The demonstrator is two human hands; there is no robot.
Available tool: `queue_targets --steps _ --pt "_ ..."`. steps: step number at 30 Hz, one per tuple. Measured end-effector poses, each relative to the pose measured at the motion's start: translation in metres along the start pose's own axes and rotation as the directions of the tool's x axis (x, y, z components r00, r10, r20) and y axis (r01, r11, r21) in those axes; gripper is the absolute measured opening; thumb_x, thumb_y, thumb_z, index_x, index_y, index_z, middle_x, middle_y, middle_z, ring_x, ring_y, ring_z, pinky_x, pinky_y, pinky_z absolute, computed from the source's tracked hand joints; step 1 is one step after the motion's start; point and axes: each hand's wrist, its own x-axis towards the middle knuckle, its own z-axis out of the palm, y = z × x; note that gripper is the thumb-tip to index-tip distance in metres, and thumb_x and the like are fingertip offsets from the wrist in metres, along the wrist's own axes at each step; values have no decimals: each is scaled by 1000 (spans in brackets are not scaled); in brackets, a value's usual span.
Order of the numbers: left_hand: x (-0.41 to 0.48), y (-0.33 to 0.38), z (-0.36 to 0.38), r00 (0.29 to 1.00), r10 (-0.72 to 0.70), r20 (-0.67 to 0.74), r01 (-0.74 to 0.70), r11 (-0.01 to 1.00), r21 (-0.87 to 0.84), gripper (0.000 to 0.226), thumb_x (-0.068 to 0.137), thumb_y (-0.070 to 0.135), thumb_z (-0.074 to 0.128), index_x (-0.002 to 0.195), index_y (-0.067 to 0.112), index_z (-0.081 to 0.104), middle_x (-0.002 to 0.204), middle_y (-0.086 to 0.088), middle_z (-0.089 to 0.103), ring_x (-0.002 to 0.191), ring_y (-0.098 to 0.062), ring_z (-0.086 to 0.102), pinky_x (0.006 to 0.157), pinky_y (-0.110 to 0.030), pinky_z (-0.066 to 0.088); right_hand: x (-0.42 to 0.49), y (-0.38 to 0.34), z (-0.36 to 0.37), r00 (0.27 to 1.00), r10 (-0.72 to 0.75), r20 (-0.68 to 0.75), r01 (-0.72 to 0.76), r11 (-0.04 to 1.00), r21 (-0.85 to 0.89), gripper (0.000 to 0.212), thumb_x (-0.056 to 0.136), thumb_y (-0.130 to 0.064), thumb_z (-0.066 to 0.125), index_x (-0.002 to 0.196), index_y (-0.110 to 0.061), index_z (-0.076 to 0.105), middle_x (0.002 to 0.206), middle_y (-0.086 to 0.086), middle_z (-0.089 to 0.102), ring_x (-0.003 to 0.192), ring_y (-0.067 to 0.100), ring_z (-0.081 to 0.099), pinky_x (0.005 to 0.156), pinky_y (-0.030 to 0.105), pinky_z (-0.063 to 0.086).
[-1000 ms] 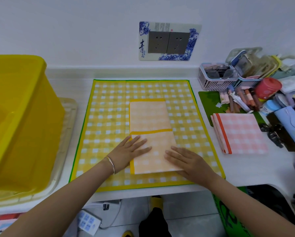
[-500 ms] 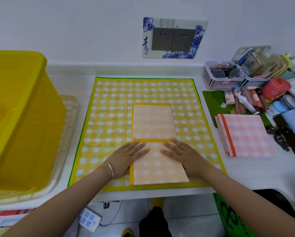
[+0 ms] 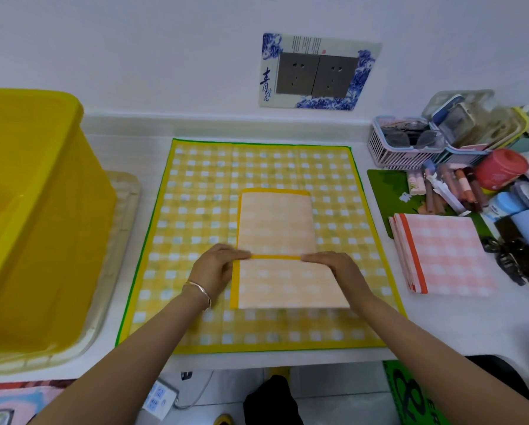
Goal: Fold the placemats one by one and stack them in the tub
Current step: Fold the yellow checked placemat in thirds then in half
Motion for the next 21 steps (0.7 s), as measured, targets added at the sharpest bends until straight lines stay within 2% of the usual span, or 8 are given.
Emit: queue_targets --steps 2,4,6,7,9,13,17,21 --pt "4 3 -2 995 -92 -39 89 994 -66 31 75 21 53 98 18 74 88 7 62 88 -10 58 75 -22 47 1 -3 -1 998 4 -61 -2 999 42 27 79 -31 60 101 -18 71 103 -3 68 96 11 62 83 18 47" --pt "9 5 -1 974 -203 -104 195 977 -87 7 76 14 72 83 12 73 74 4 62 75 -16 57 65 -15 43 2 -6 1 985 94 -144 -77 990 116 13 82 -28 68 85 -15 67 80 -6 63 73 6 58 64 22 44" --pt "15 5 1 948 -287 -138 271 955 -122 15 76 22 76 67 16 65 61 7 55 61 -13 50 56 -11 35 7 -7 7 960 180 -212 -142 973 184 29 86 -26 67 63 -16 54 56 -9 47 50 2 42 52 22 30" --pt "18 6 1 945 -301 -132 285 950 -126 20 77 25 76 64 19 61 58 7 52 58 -11 47 55 -14 36 9 -6 11 950 196 -242 -152 970 191 35 87 -27 65 59 -15 49 52 -7 41 48 4 37 51 22 26" --pt "24 8 2 951 -291 -103 281 954 -102 28 78 27 74 58 25 54 54 7 49 52 -9 44 54 -22 37 13 -9 16 928 226 -296 -170 964 205 35 88 -31 64 63 -12 49 56 -3 44 51 6 38 52 24 28" --pt "35 12 4 941 -334 -46 332 942 -49 35 83 27 69 56 25 47 50 10 44 48 -6 39 51 -23 32 25 -13 20 866 351 -356 -283 931 229 20 86 -33 66 90 -15 59 77 -4 61 71 10 58 59 19 42" --pt "39 11 5 925 -380 7 380 925 -24 29 85 28 64 64 13 53 55 3 45 53 -14 40 54 -27 33 32 -18 20 826 425 -369 -364 904 225 26 84 -33 68 96 -17 52 76 -7 58 68 8 54 55 19 39" --pt "35 7 1 959 -279 51 278 960 24 31 84 22 64 63 4 51 58 -4 46 58 -19 43 55 -29 32 30 -20 20 828 421 -371 -372 907 199 27 83 -32 69 98 -18 51 77 -4 60 66 5 53 55 18 38"
